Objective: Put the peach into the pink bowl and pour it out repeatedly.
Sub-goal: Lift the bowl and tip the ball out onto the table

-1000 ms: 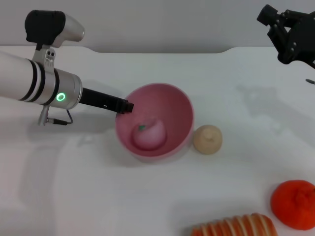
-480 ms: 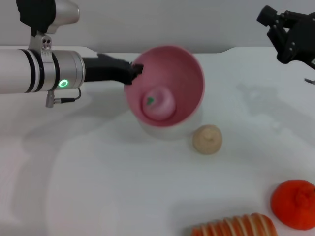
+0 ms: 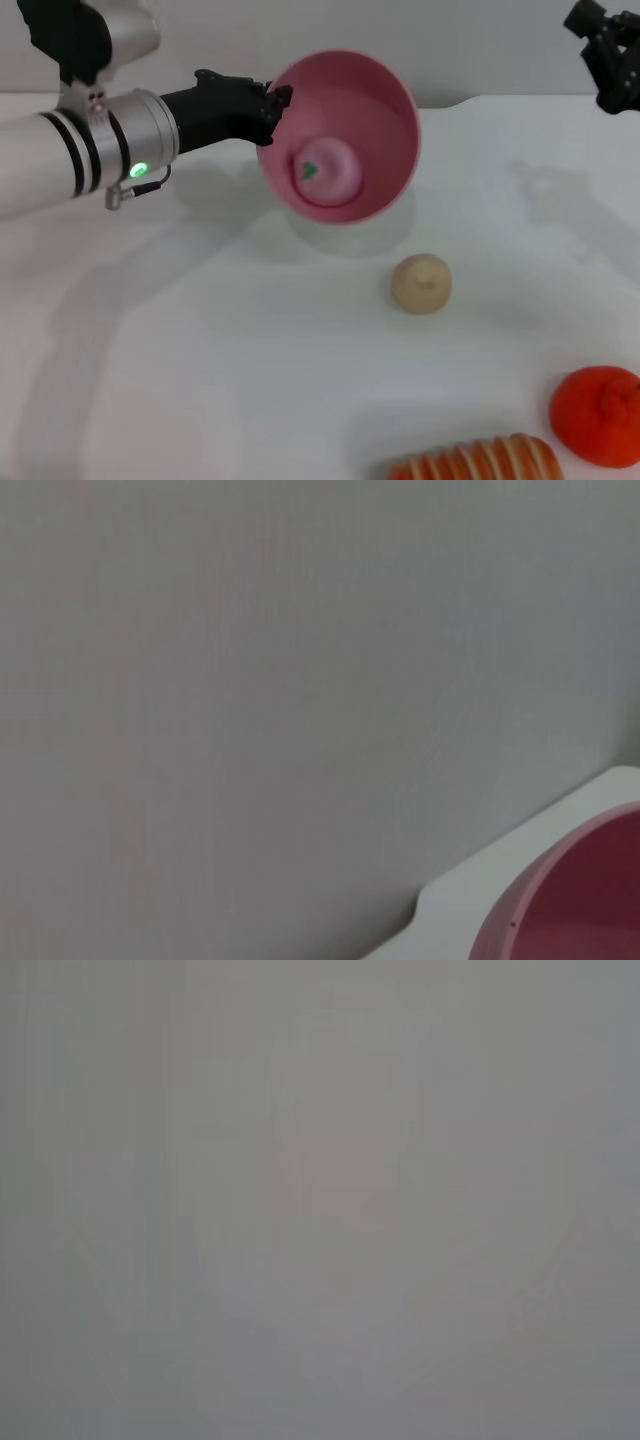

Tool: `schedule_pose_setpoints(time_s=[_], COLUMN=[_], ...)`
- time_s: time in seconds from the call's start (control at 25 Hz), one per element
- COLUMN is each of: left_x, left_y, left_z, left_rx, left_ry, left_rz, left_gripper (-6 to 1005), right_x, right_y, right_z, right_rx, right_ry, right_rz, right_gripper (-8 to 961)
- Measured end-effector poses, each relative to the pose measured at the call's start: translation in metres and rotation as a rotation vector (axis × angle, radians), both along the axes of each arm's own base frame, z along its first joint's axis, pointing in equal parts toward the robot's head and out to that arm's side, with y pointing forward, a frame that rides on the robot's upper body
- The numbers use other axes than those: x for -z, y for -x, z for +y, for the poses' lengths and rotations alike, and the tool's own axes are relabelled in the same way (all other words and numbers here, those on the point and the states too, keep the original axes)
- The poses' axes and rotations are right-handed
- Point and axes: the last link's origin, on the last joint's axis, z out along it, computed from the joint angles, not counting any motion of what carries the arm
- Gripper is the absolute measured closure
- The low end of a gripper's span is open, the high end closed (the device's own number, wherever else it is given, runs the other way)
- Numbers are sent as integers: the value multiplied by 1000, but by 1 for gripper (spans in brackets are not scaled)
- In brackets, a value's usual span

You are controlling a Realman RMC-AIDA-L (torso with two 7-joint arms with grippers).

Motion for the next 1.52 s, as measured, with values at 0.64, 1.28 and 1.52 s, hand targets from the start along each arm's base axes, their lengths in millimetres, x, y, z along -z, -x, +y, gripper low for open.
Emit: schedule_pose_setpoints(time_s=[0.64, 1.28, 1.52], left_x=[8, 7, -3], left_y=[-4, -8, -6], left_z=[-14, -43, -60], left_rx=[115, 312, 419], left_ry=[-99, -264, -392], left_rz=[21, 19, -62], left_gripper=[955, 955, 955], right_x=[-5, -4, -4], right_y=[-8, -11, -11], right_z=[0, 1, 1], right_rx=[45, 62, 66], right_ry=[-34, -43, -45], right_rz=[51, 38, 43], right_gripper=[954, 953, 953])
